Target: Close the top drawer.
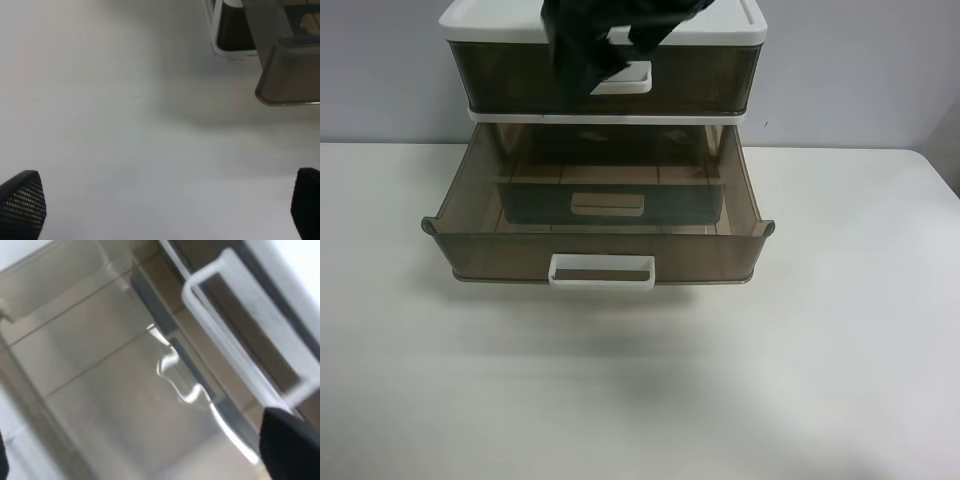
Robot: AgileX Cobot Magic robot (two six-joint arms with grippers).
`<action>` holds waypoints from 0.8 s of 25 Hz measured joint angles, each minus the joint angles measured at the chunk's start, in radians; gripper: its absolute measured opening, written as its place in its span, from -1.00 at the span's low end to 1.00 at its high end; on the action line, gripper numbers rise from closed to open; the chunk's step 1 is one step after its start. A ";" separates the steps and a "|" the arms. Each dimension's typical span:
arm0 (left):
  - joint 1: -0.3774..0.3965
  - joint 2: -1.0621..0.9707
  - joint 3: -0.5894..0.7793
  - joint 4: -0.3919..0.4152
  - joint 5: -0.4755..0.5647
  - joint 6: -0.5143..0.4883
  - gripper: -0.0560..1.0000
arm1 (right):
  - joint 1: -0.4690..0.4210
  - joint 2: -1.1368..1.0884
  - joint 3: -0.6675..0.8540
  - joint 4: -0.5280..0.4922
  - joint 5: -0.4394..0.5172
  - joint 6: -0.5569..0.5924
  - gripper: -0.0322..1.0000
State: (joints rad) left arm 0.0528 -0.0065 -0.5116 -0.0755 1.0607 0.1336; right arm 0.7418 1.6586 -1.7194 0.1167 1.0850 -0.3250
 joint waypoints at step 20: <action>0.000 0.000 0.000 0.000 0.000 0.000 0.99 | -0.022 -0.672 0.479 -0.193 0.130 0.146 0.96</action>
State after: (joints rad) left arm 0.0528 -0.0065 -0.5116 -0.0755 1.0607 0.1336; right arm 0.7195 0.9869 -1.2405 -0.0764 1.2150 -0.1792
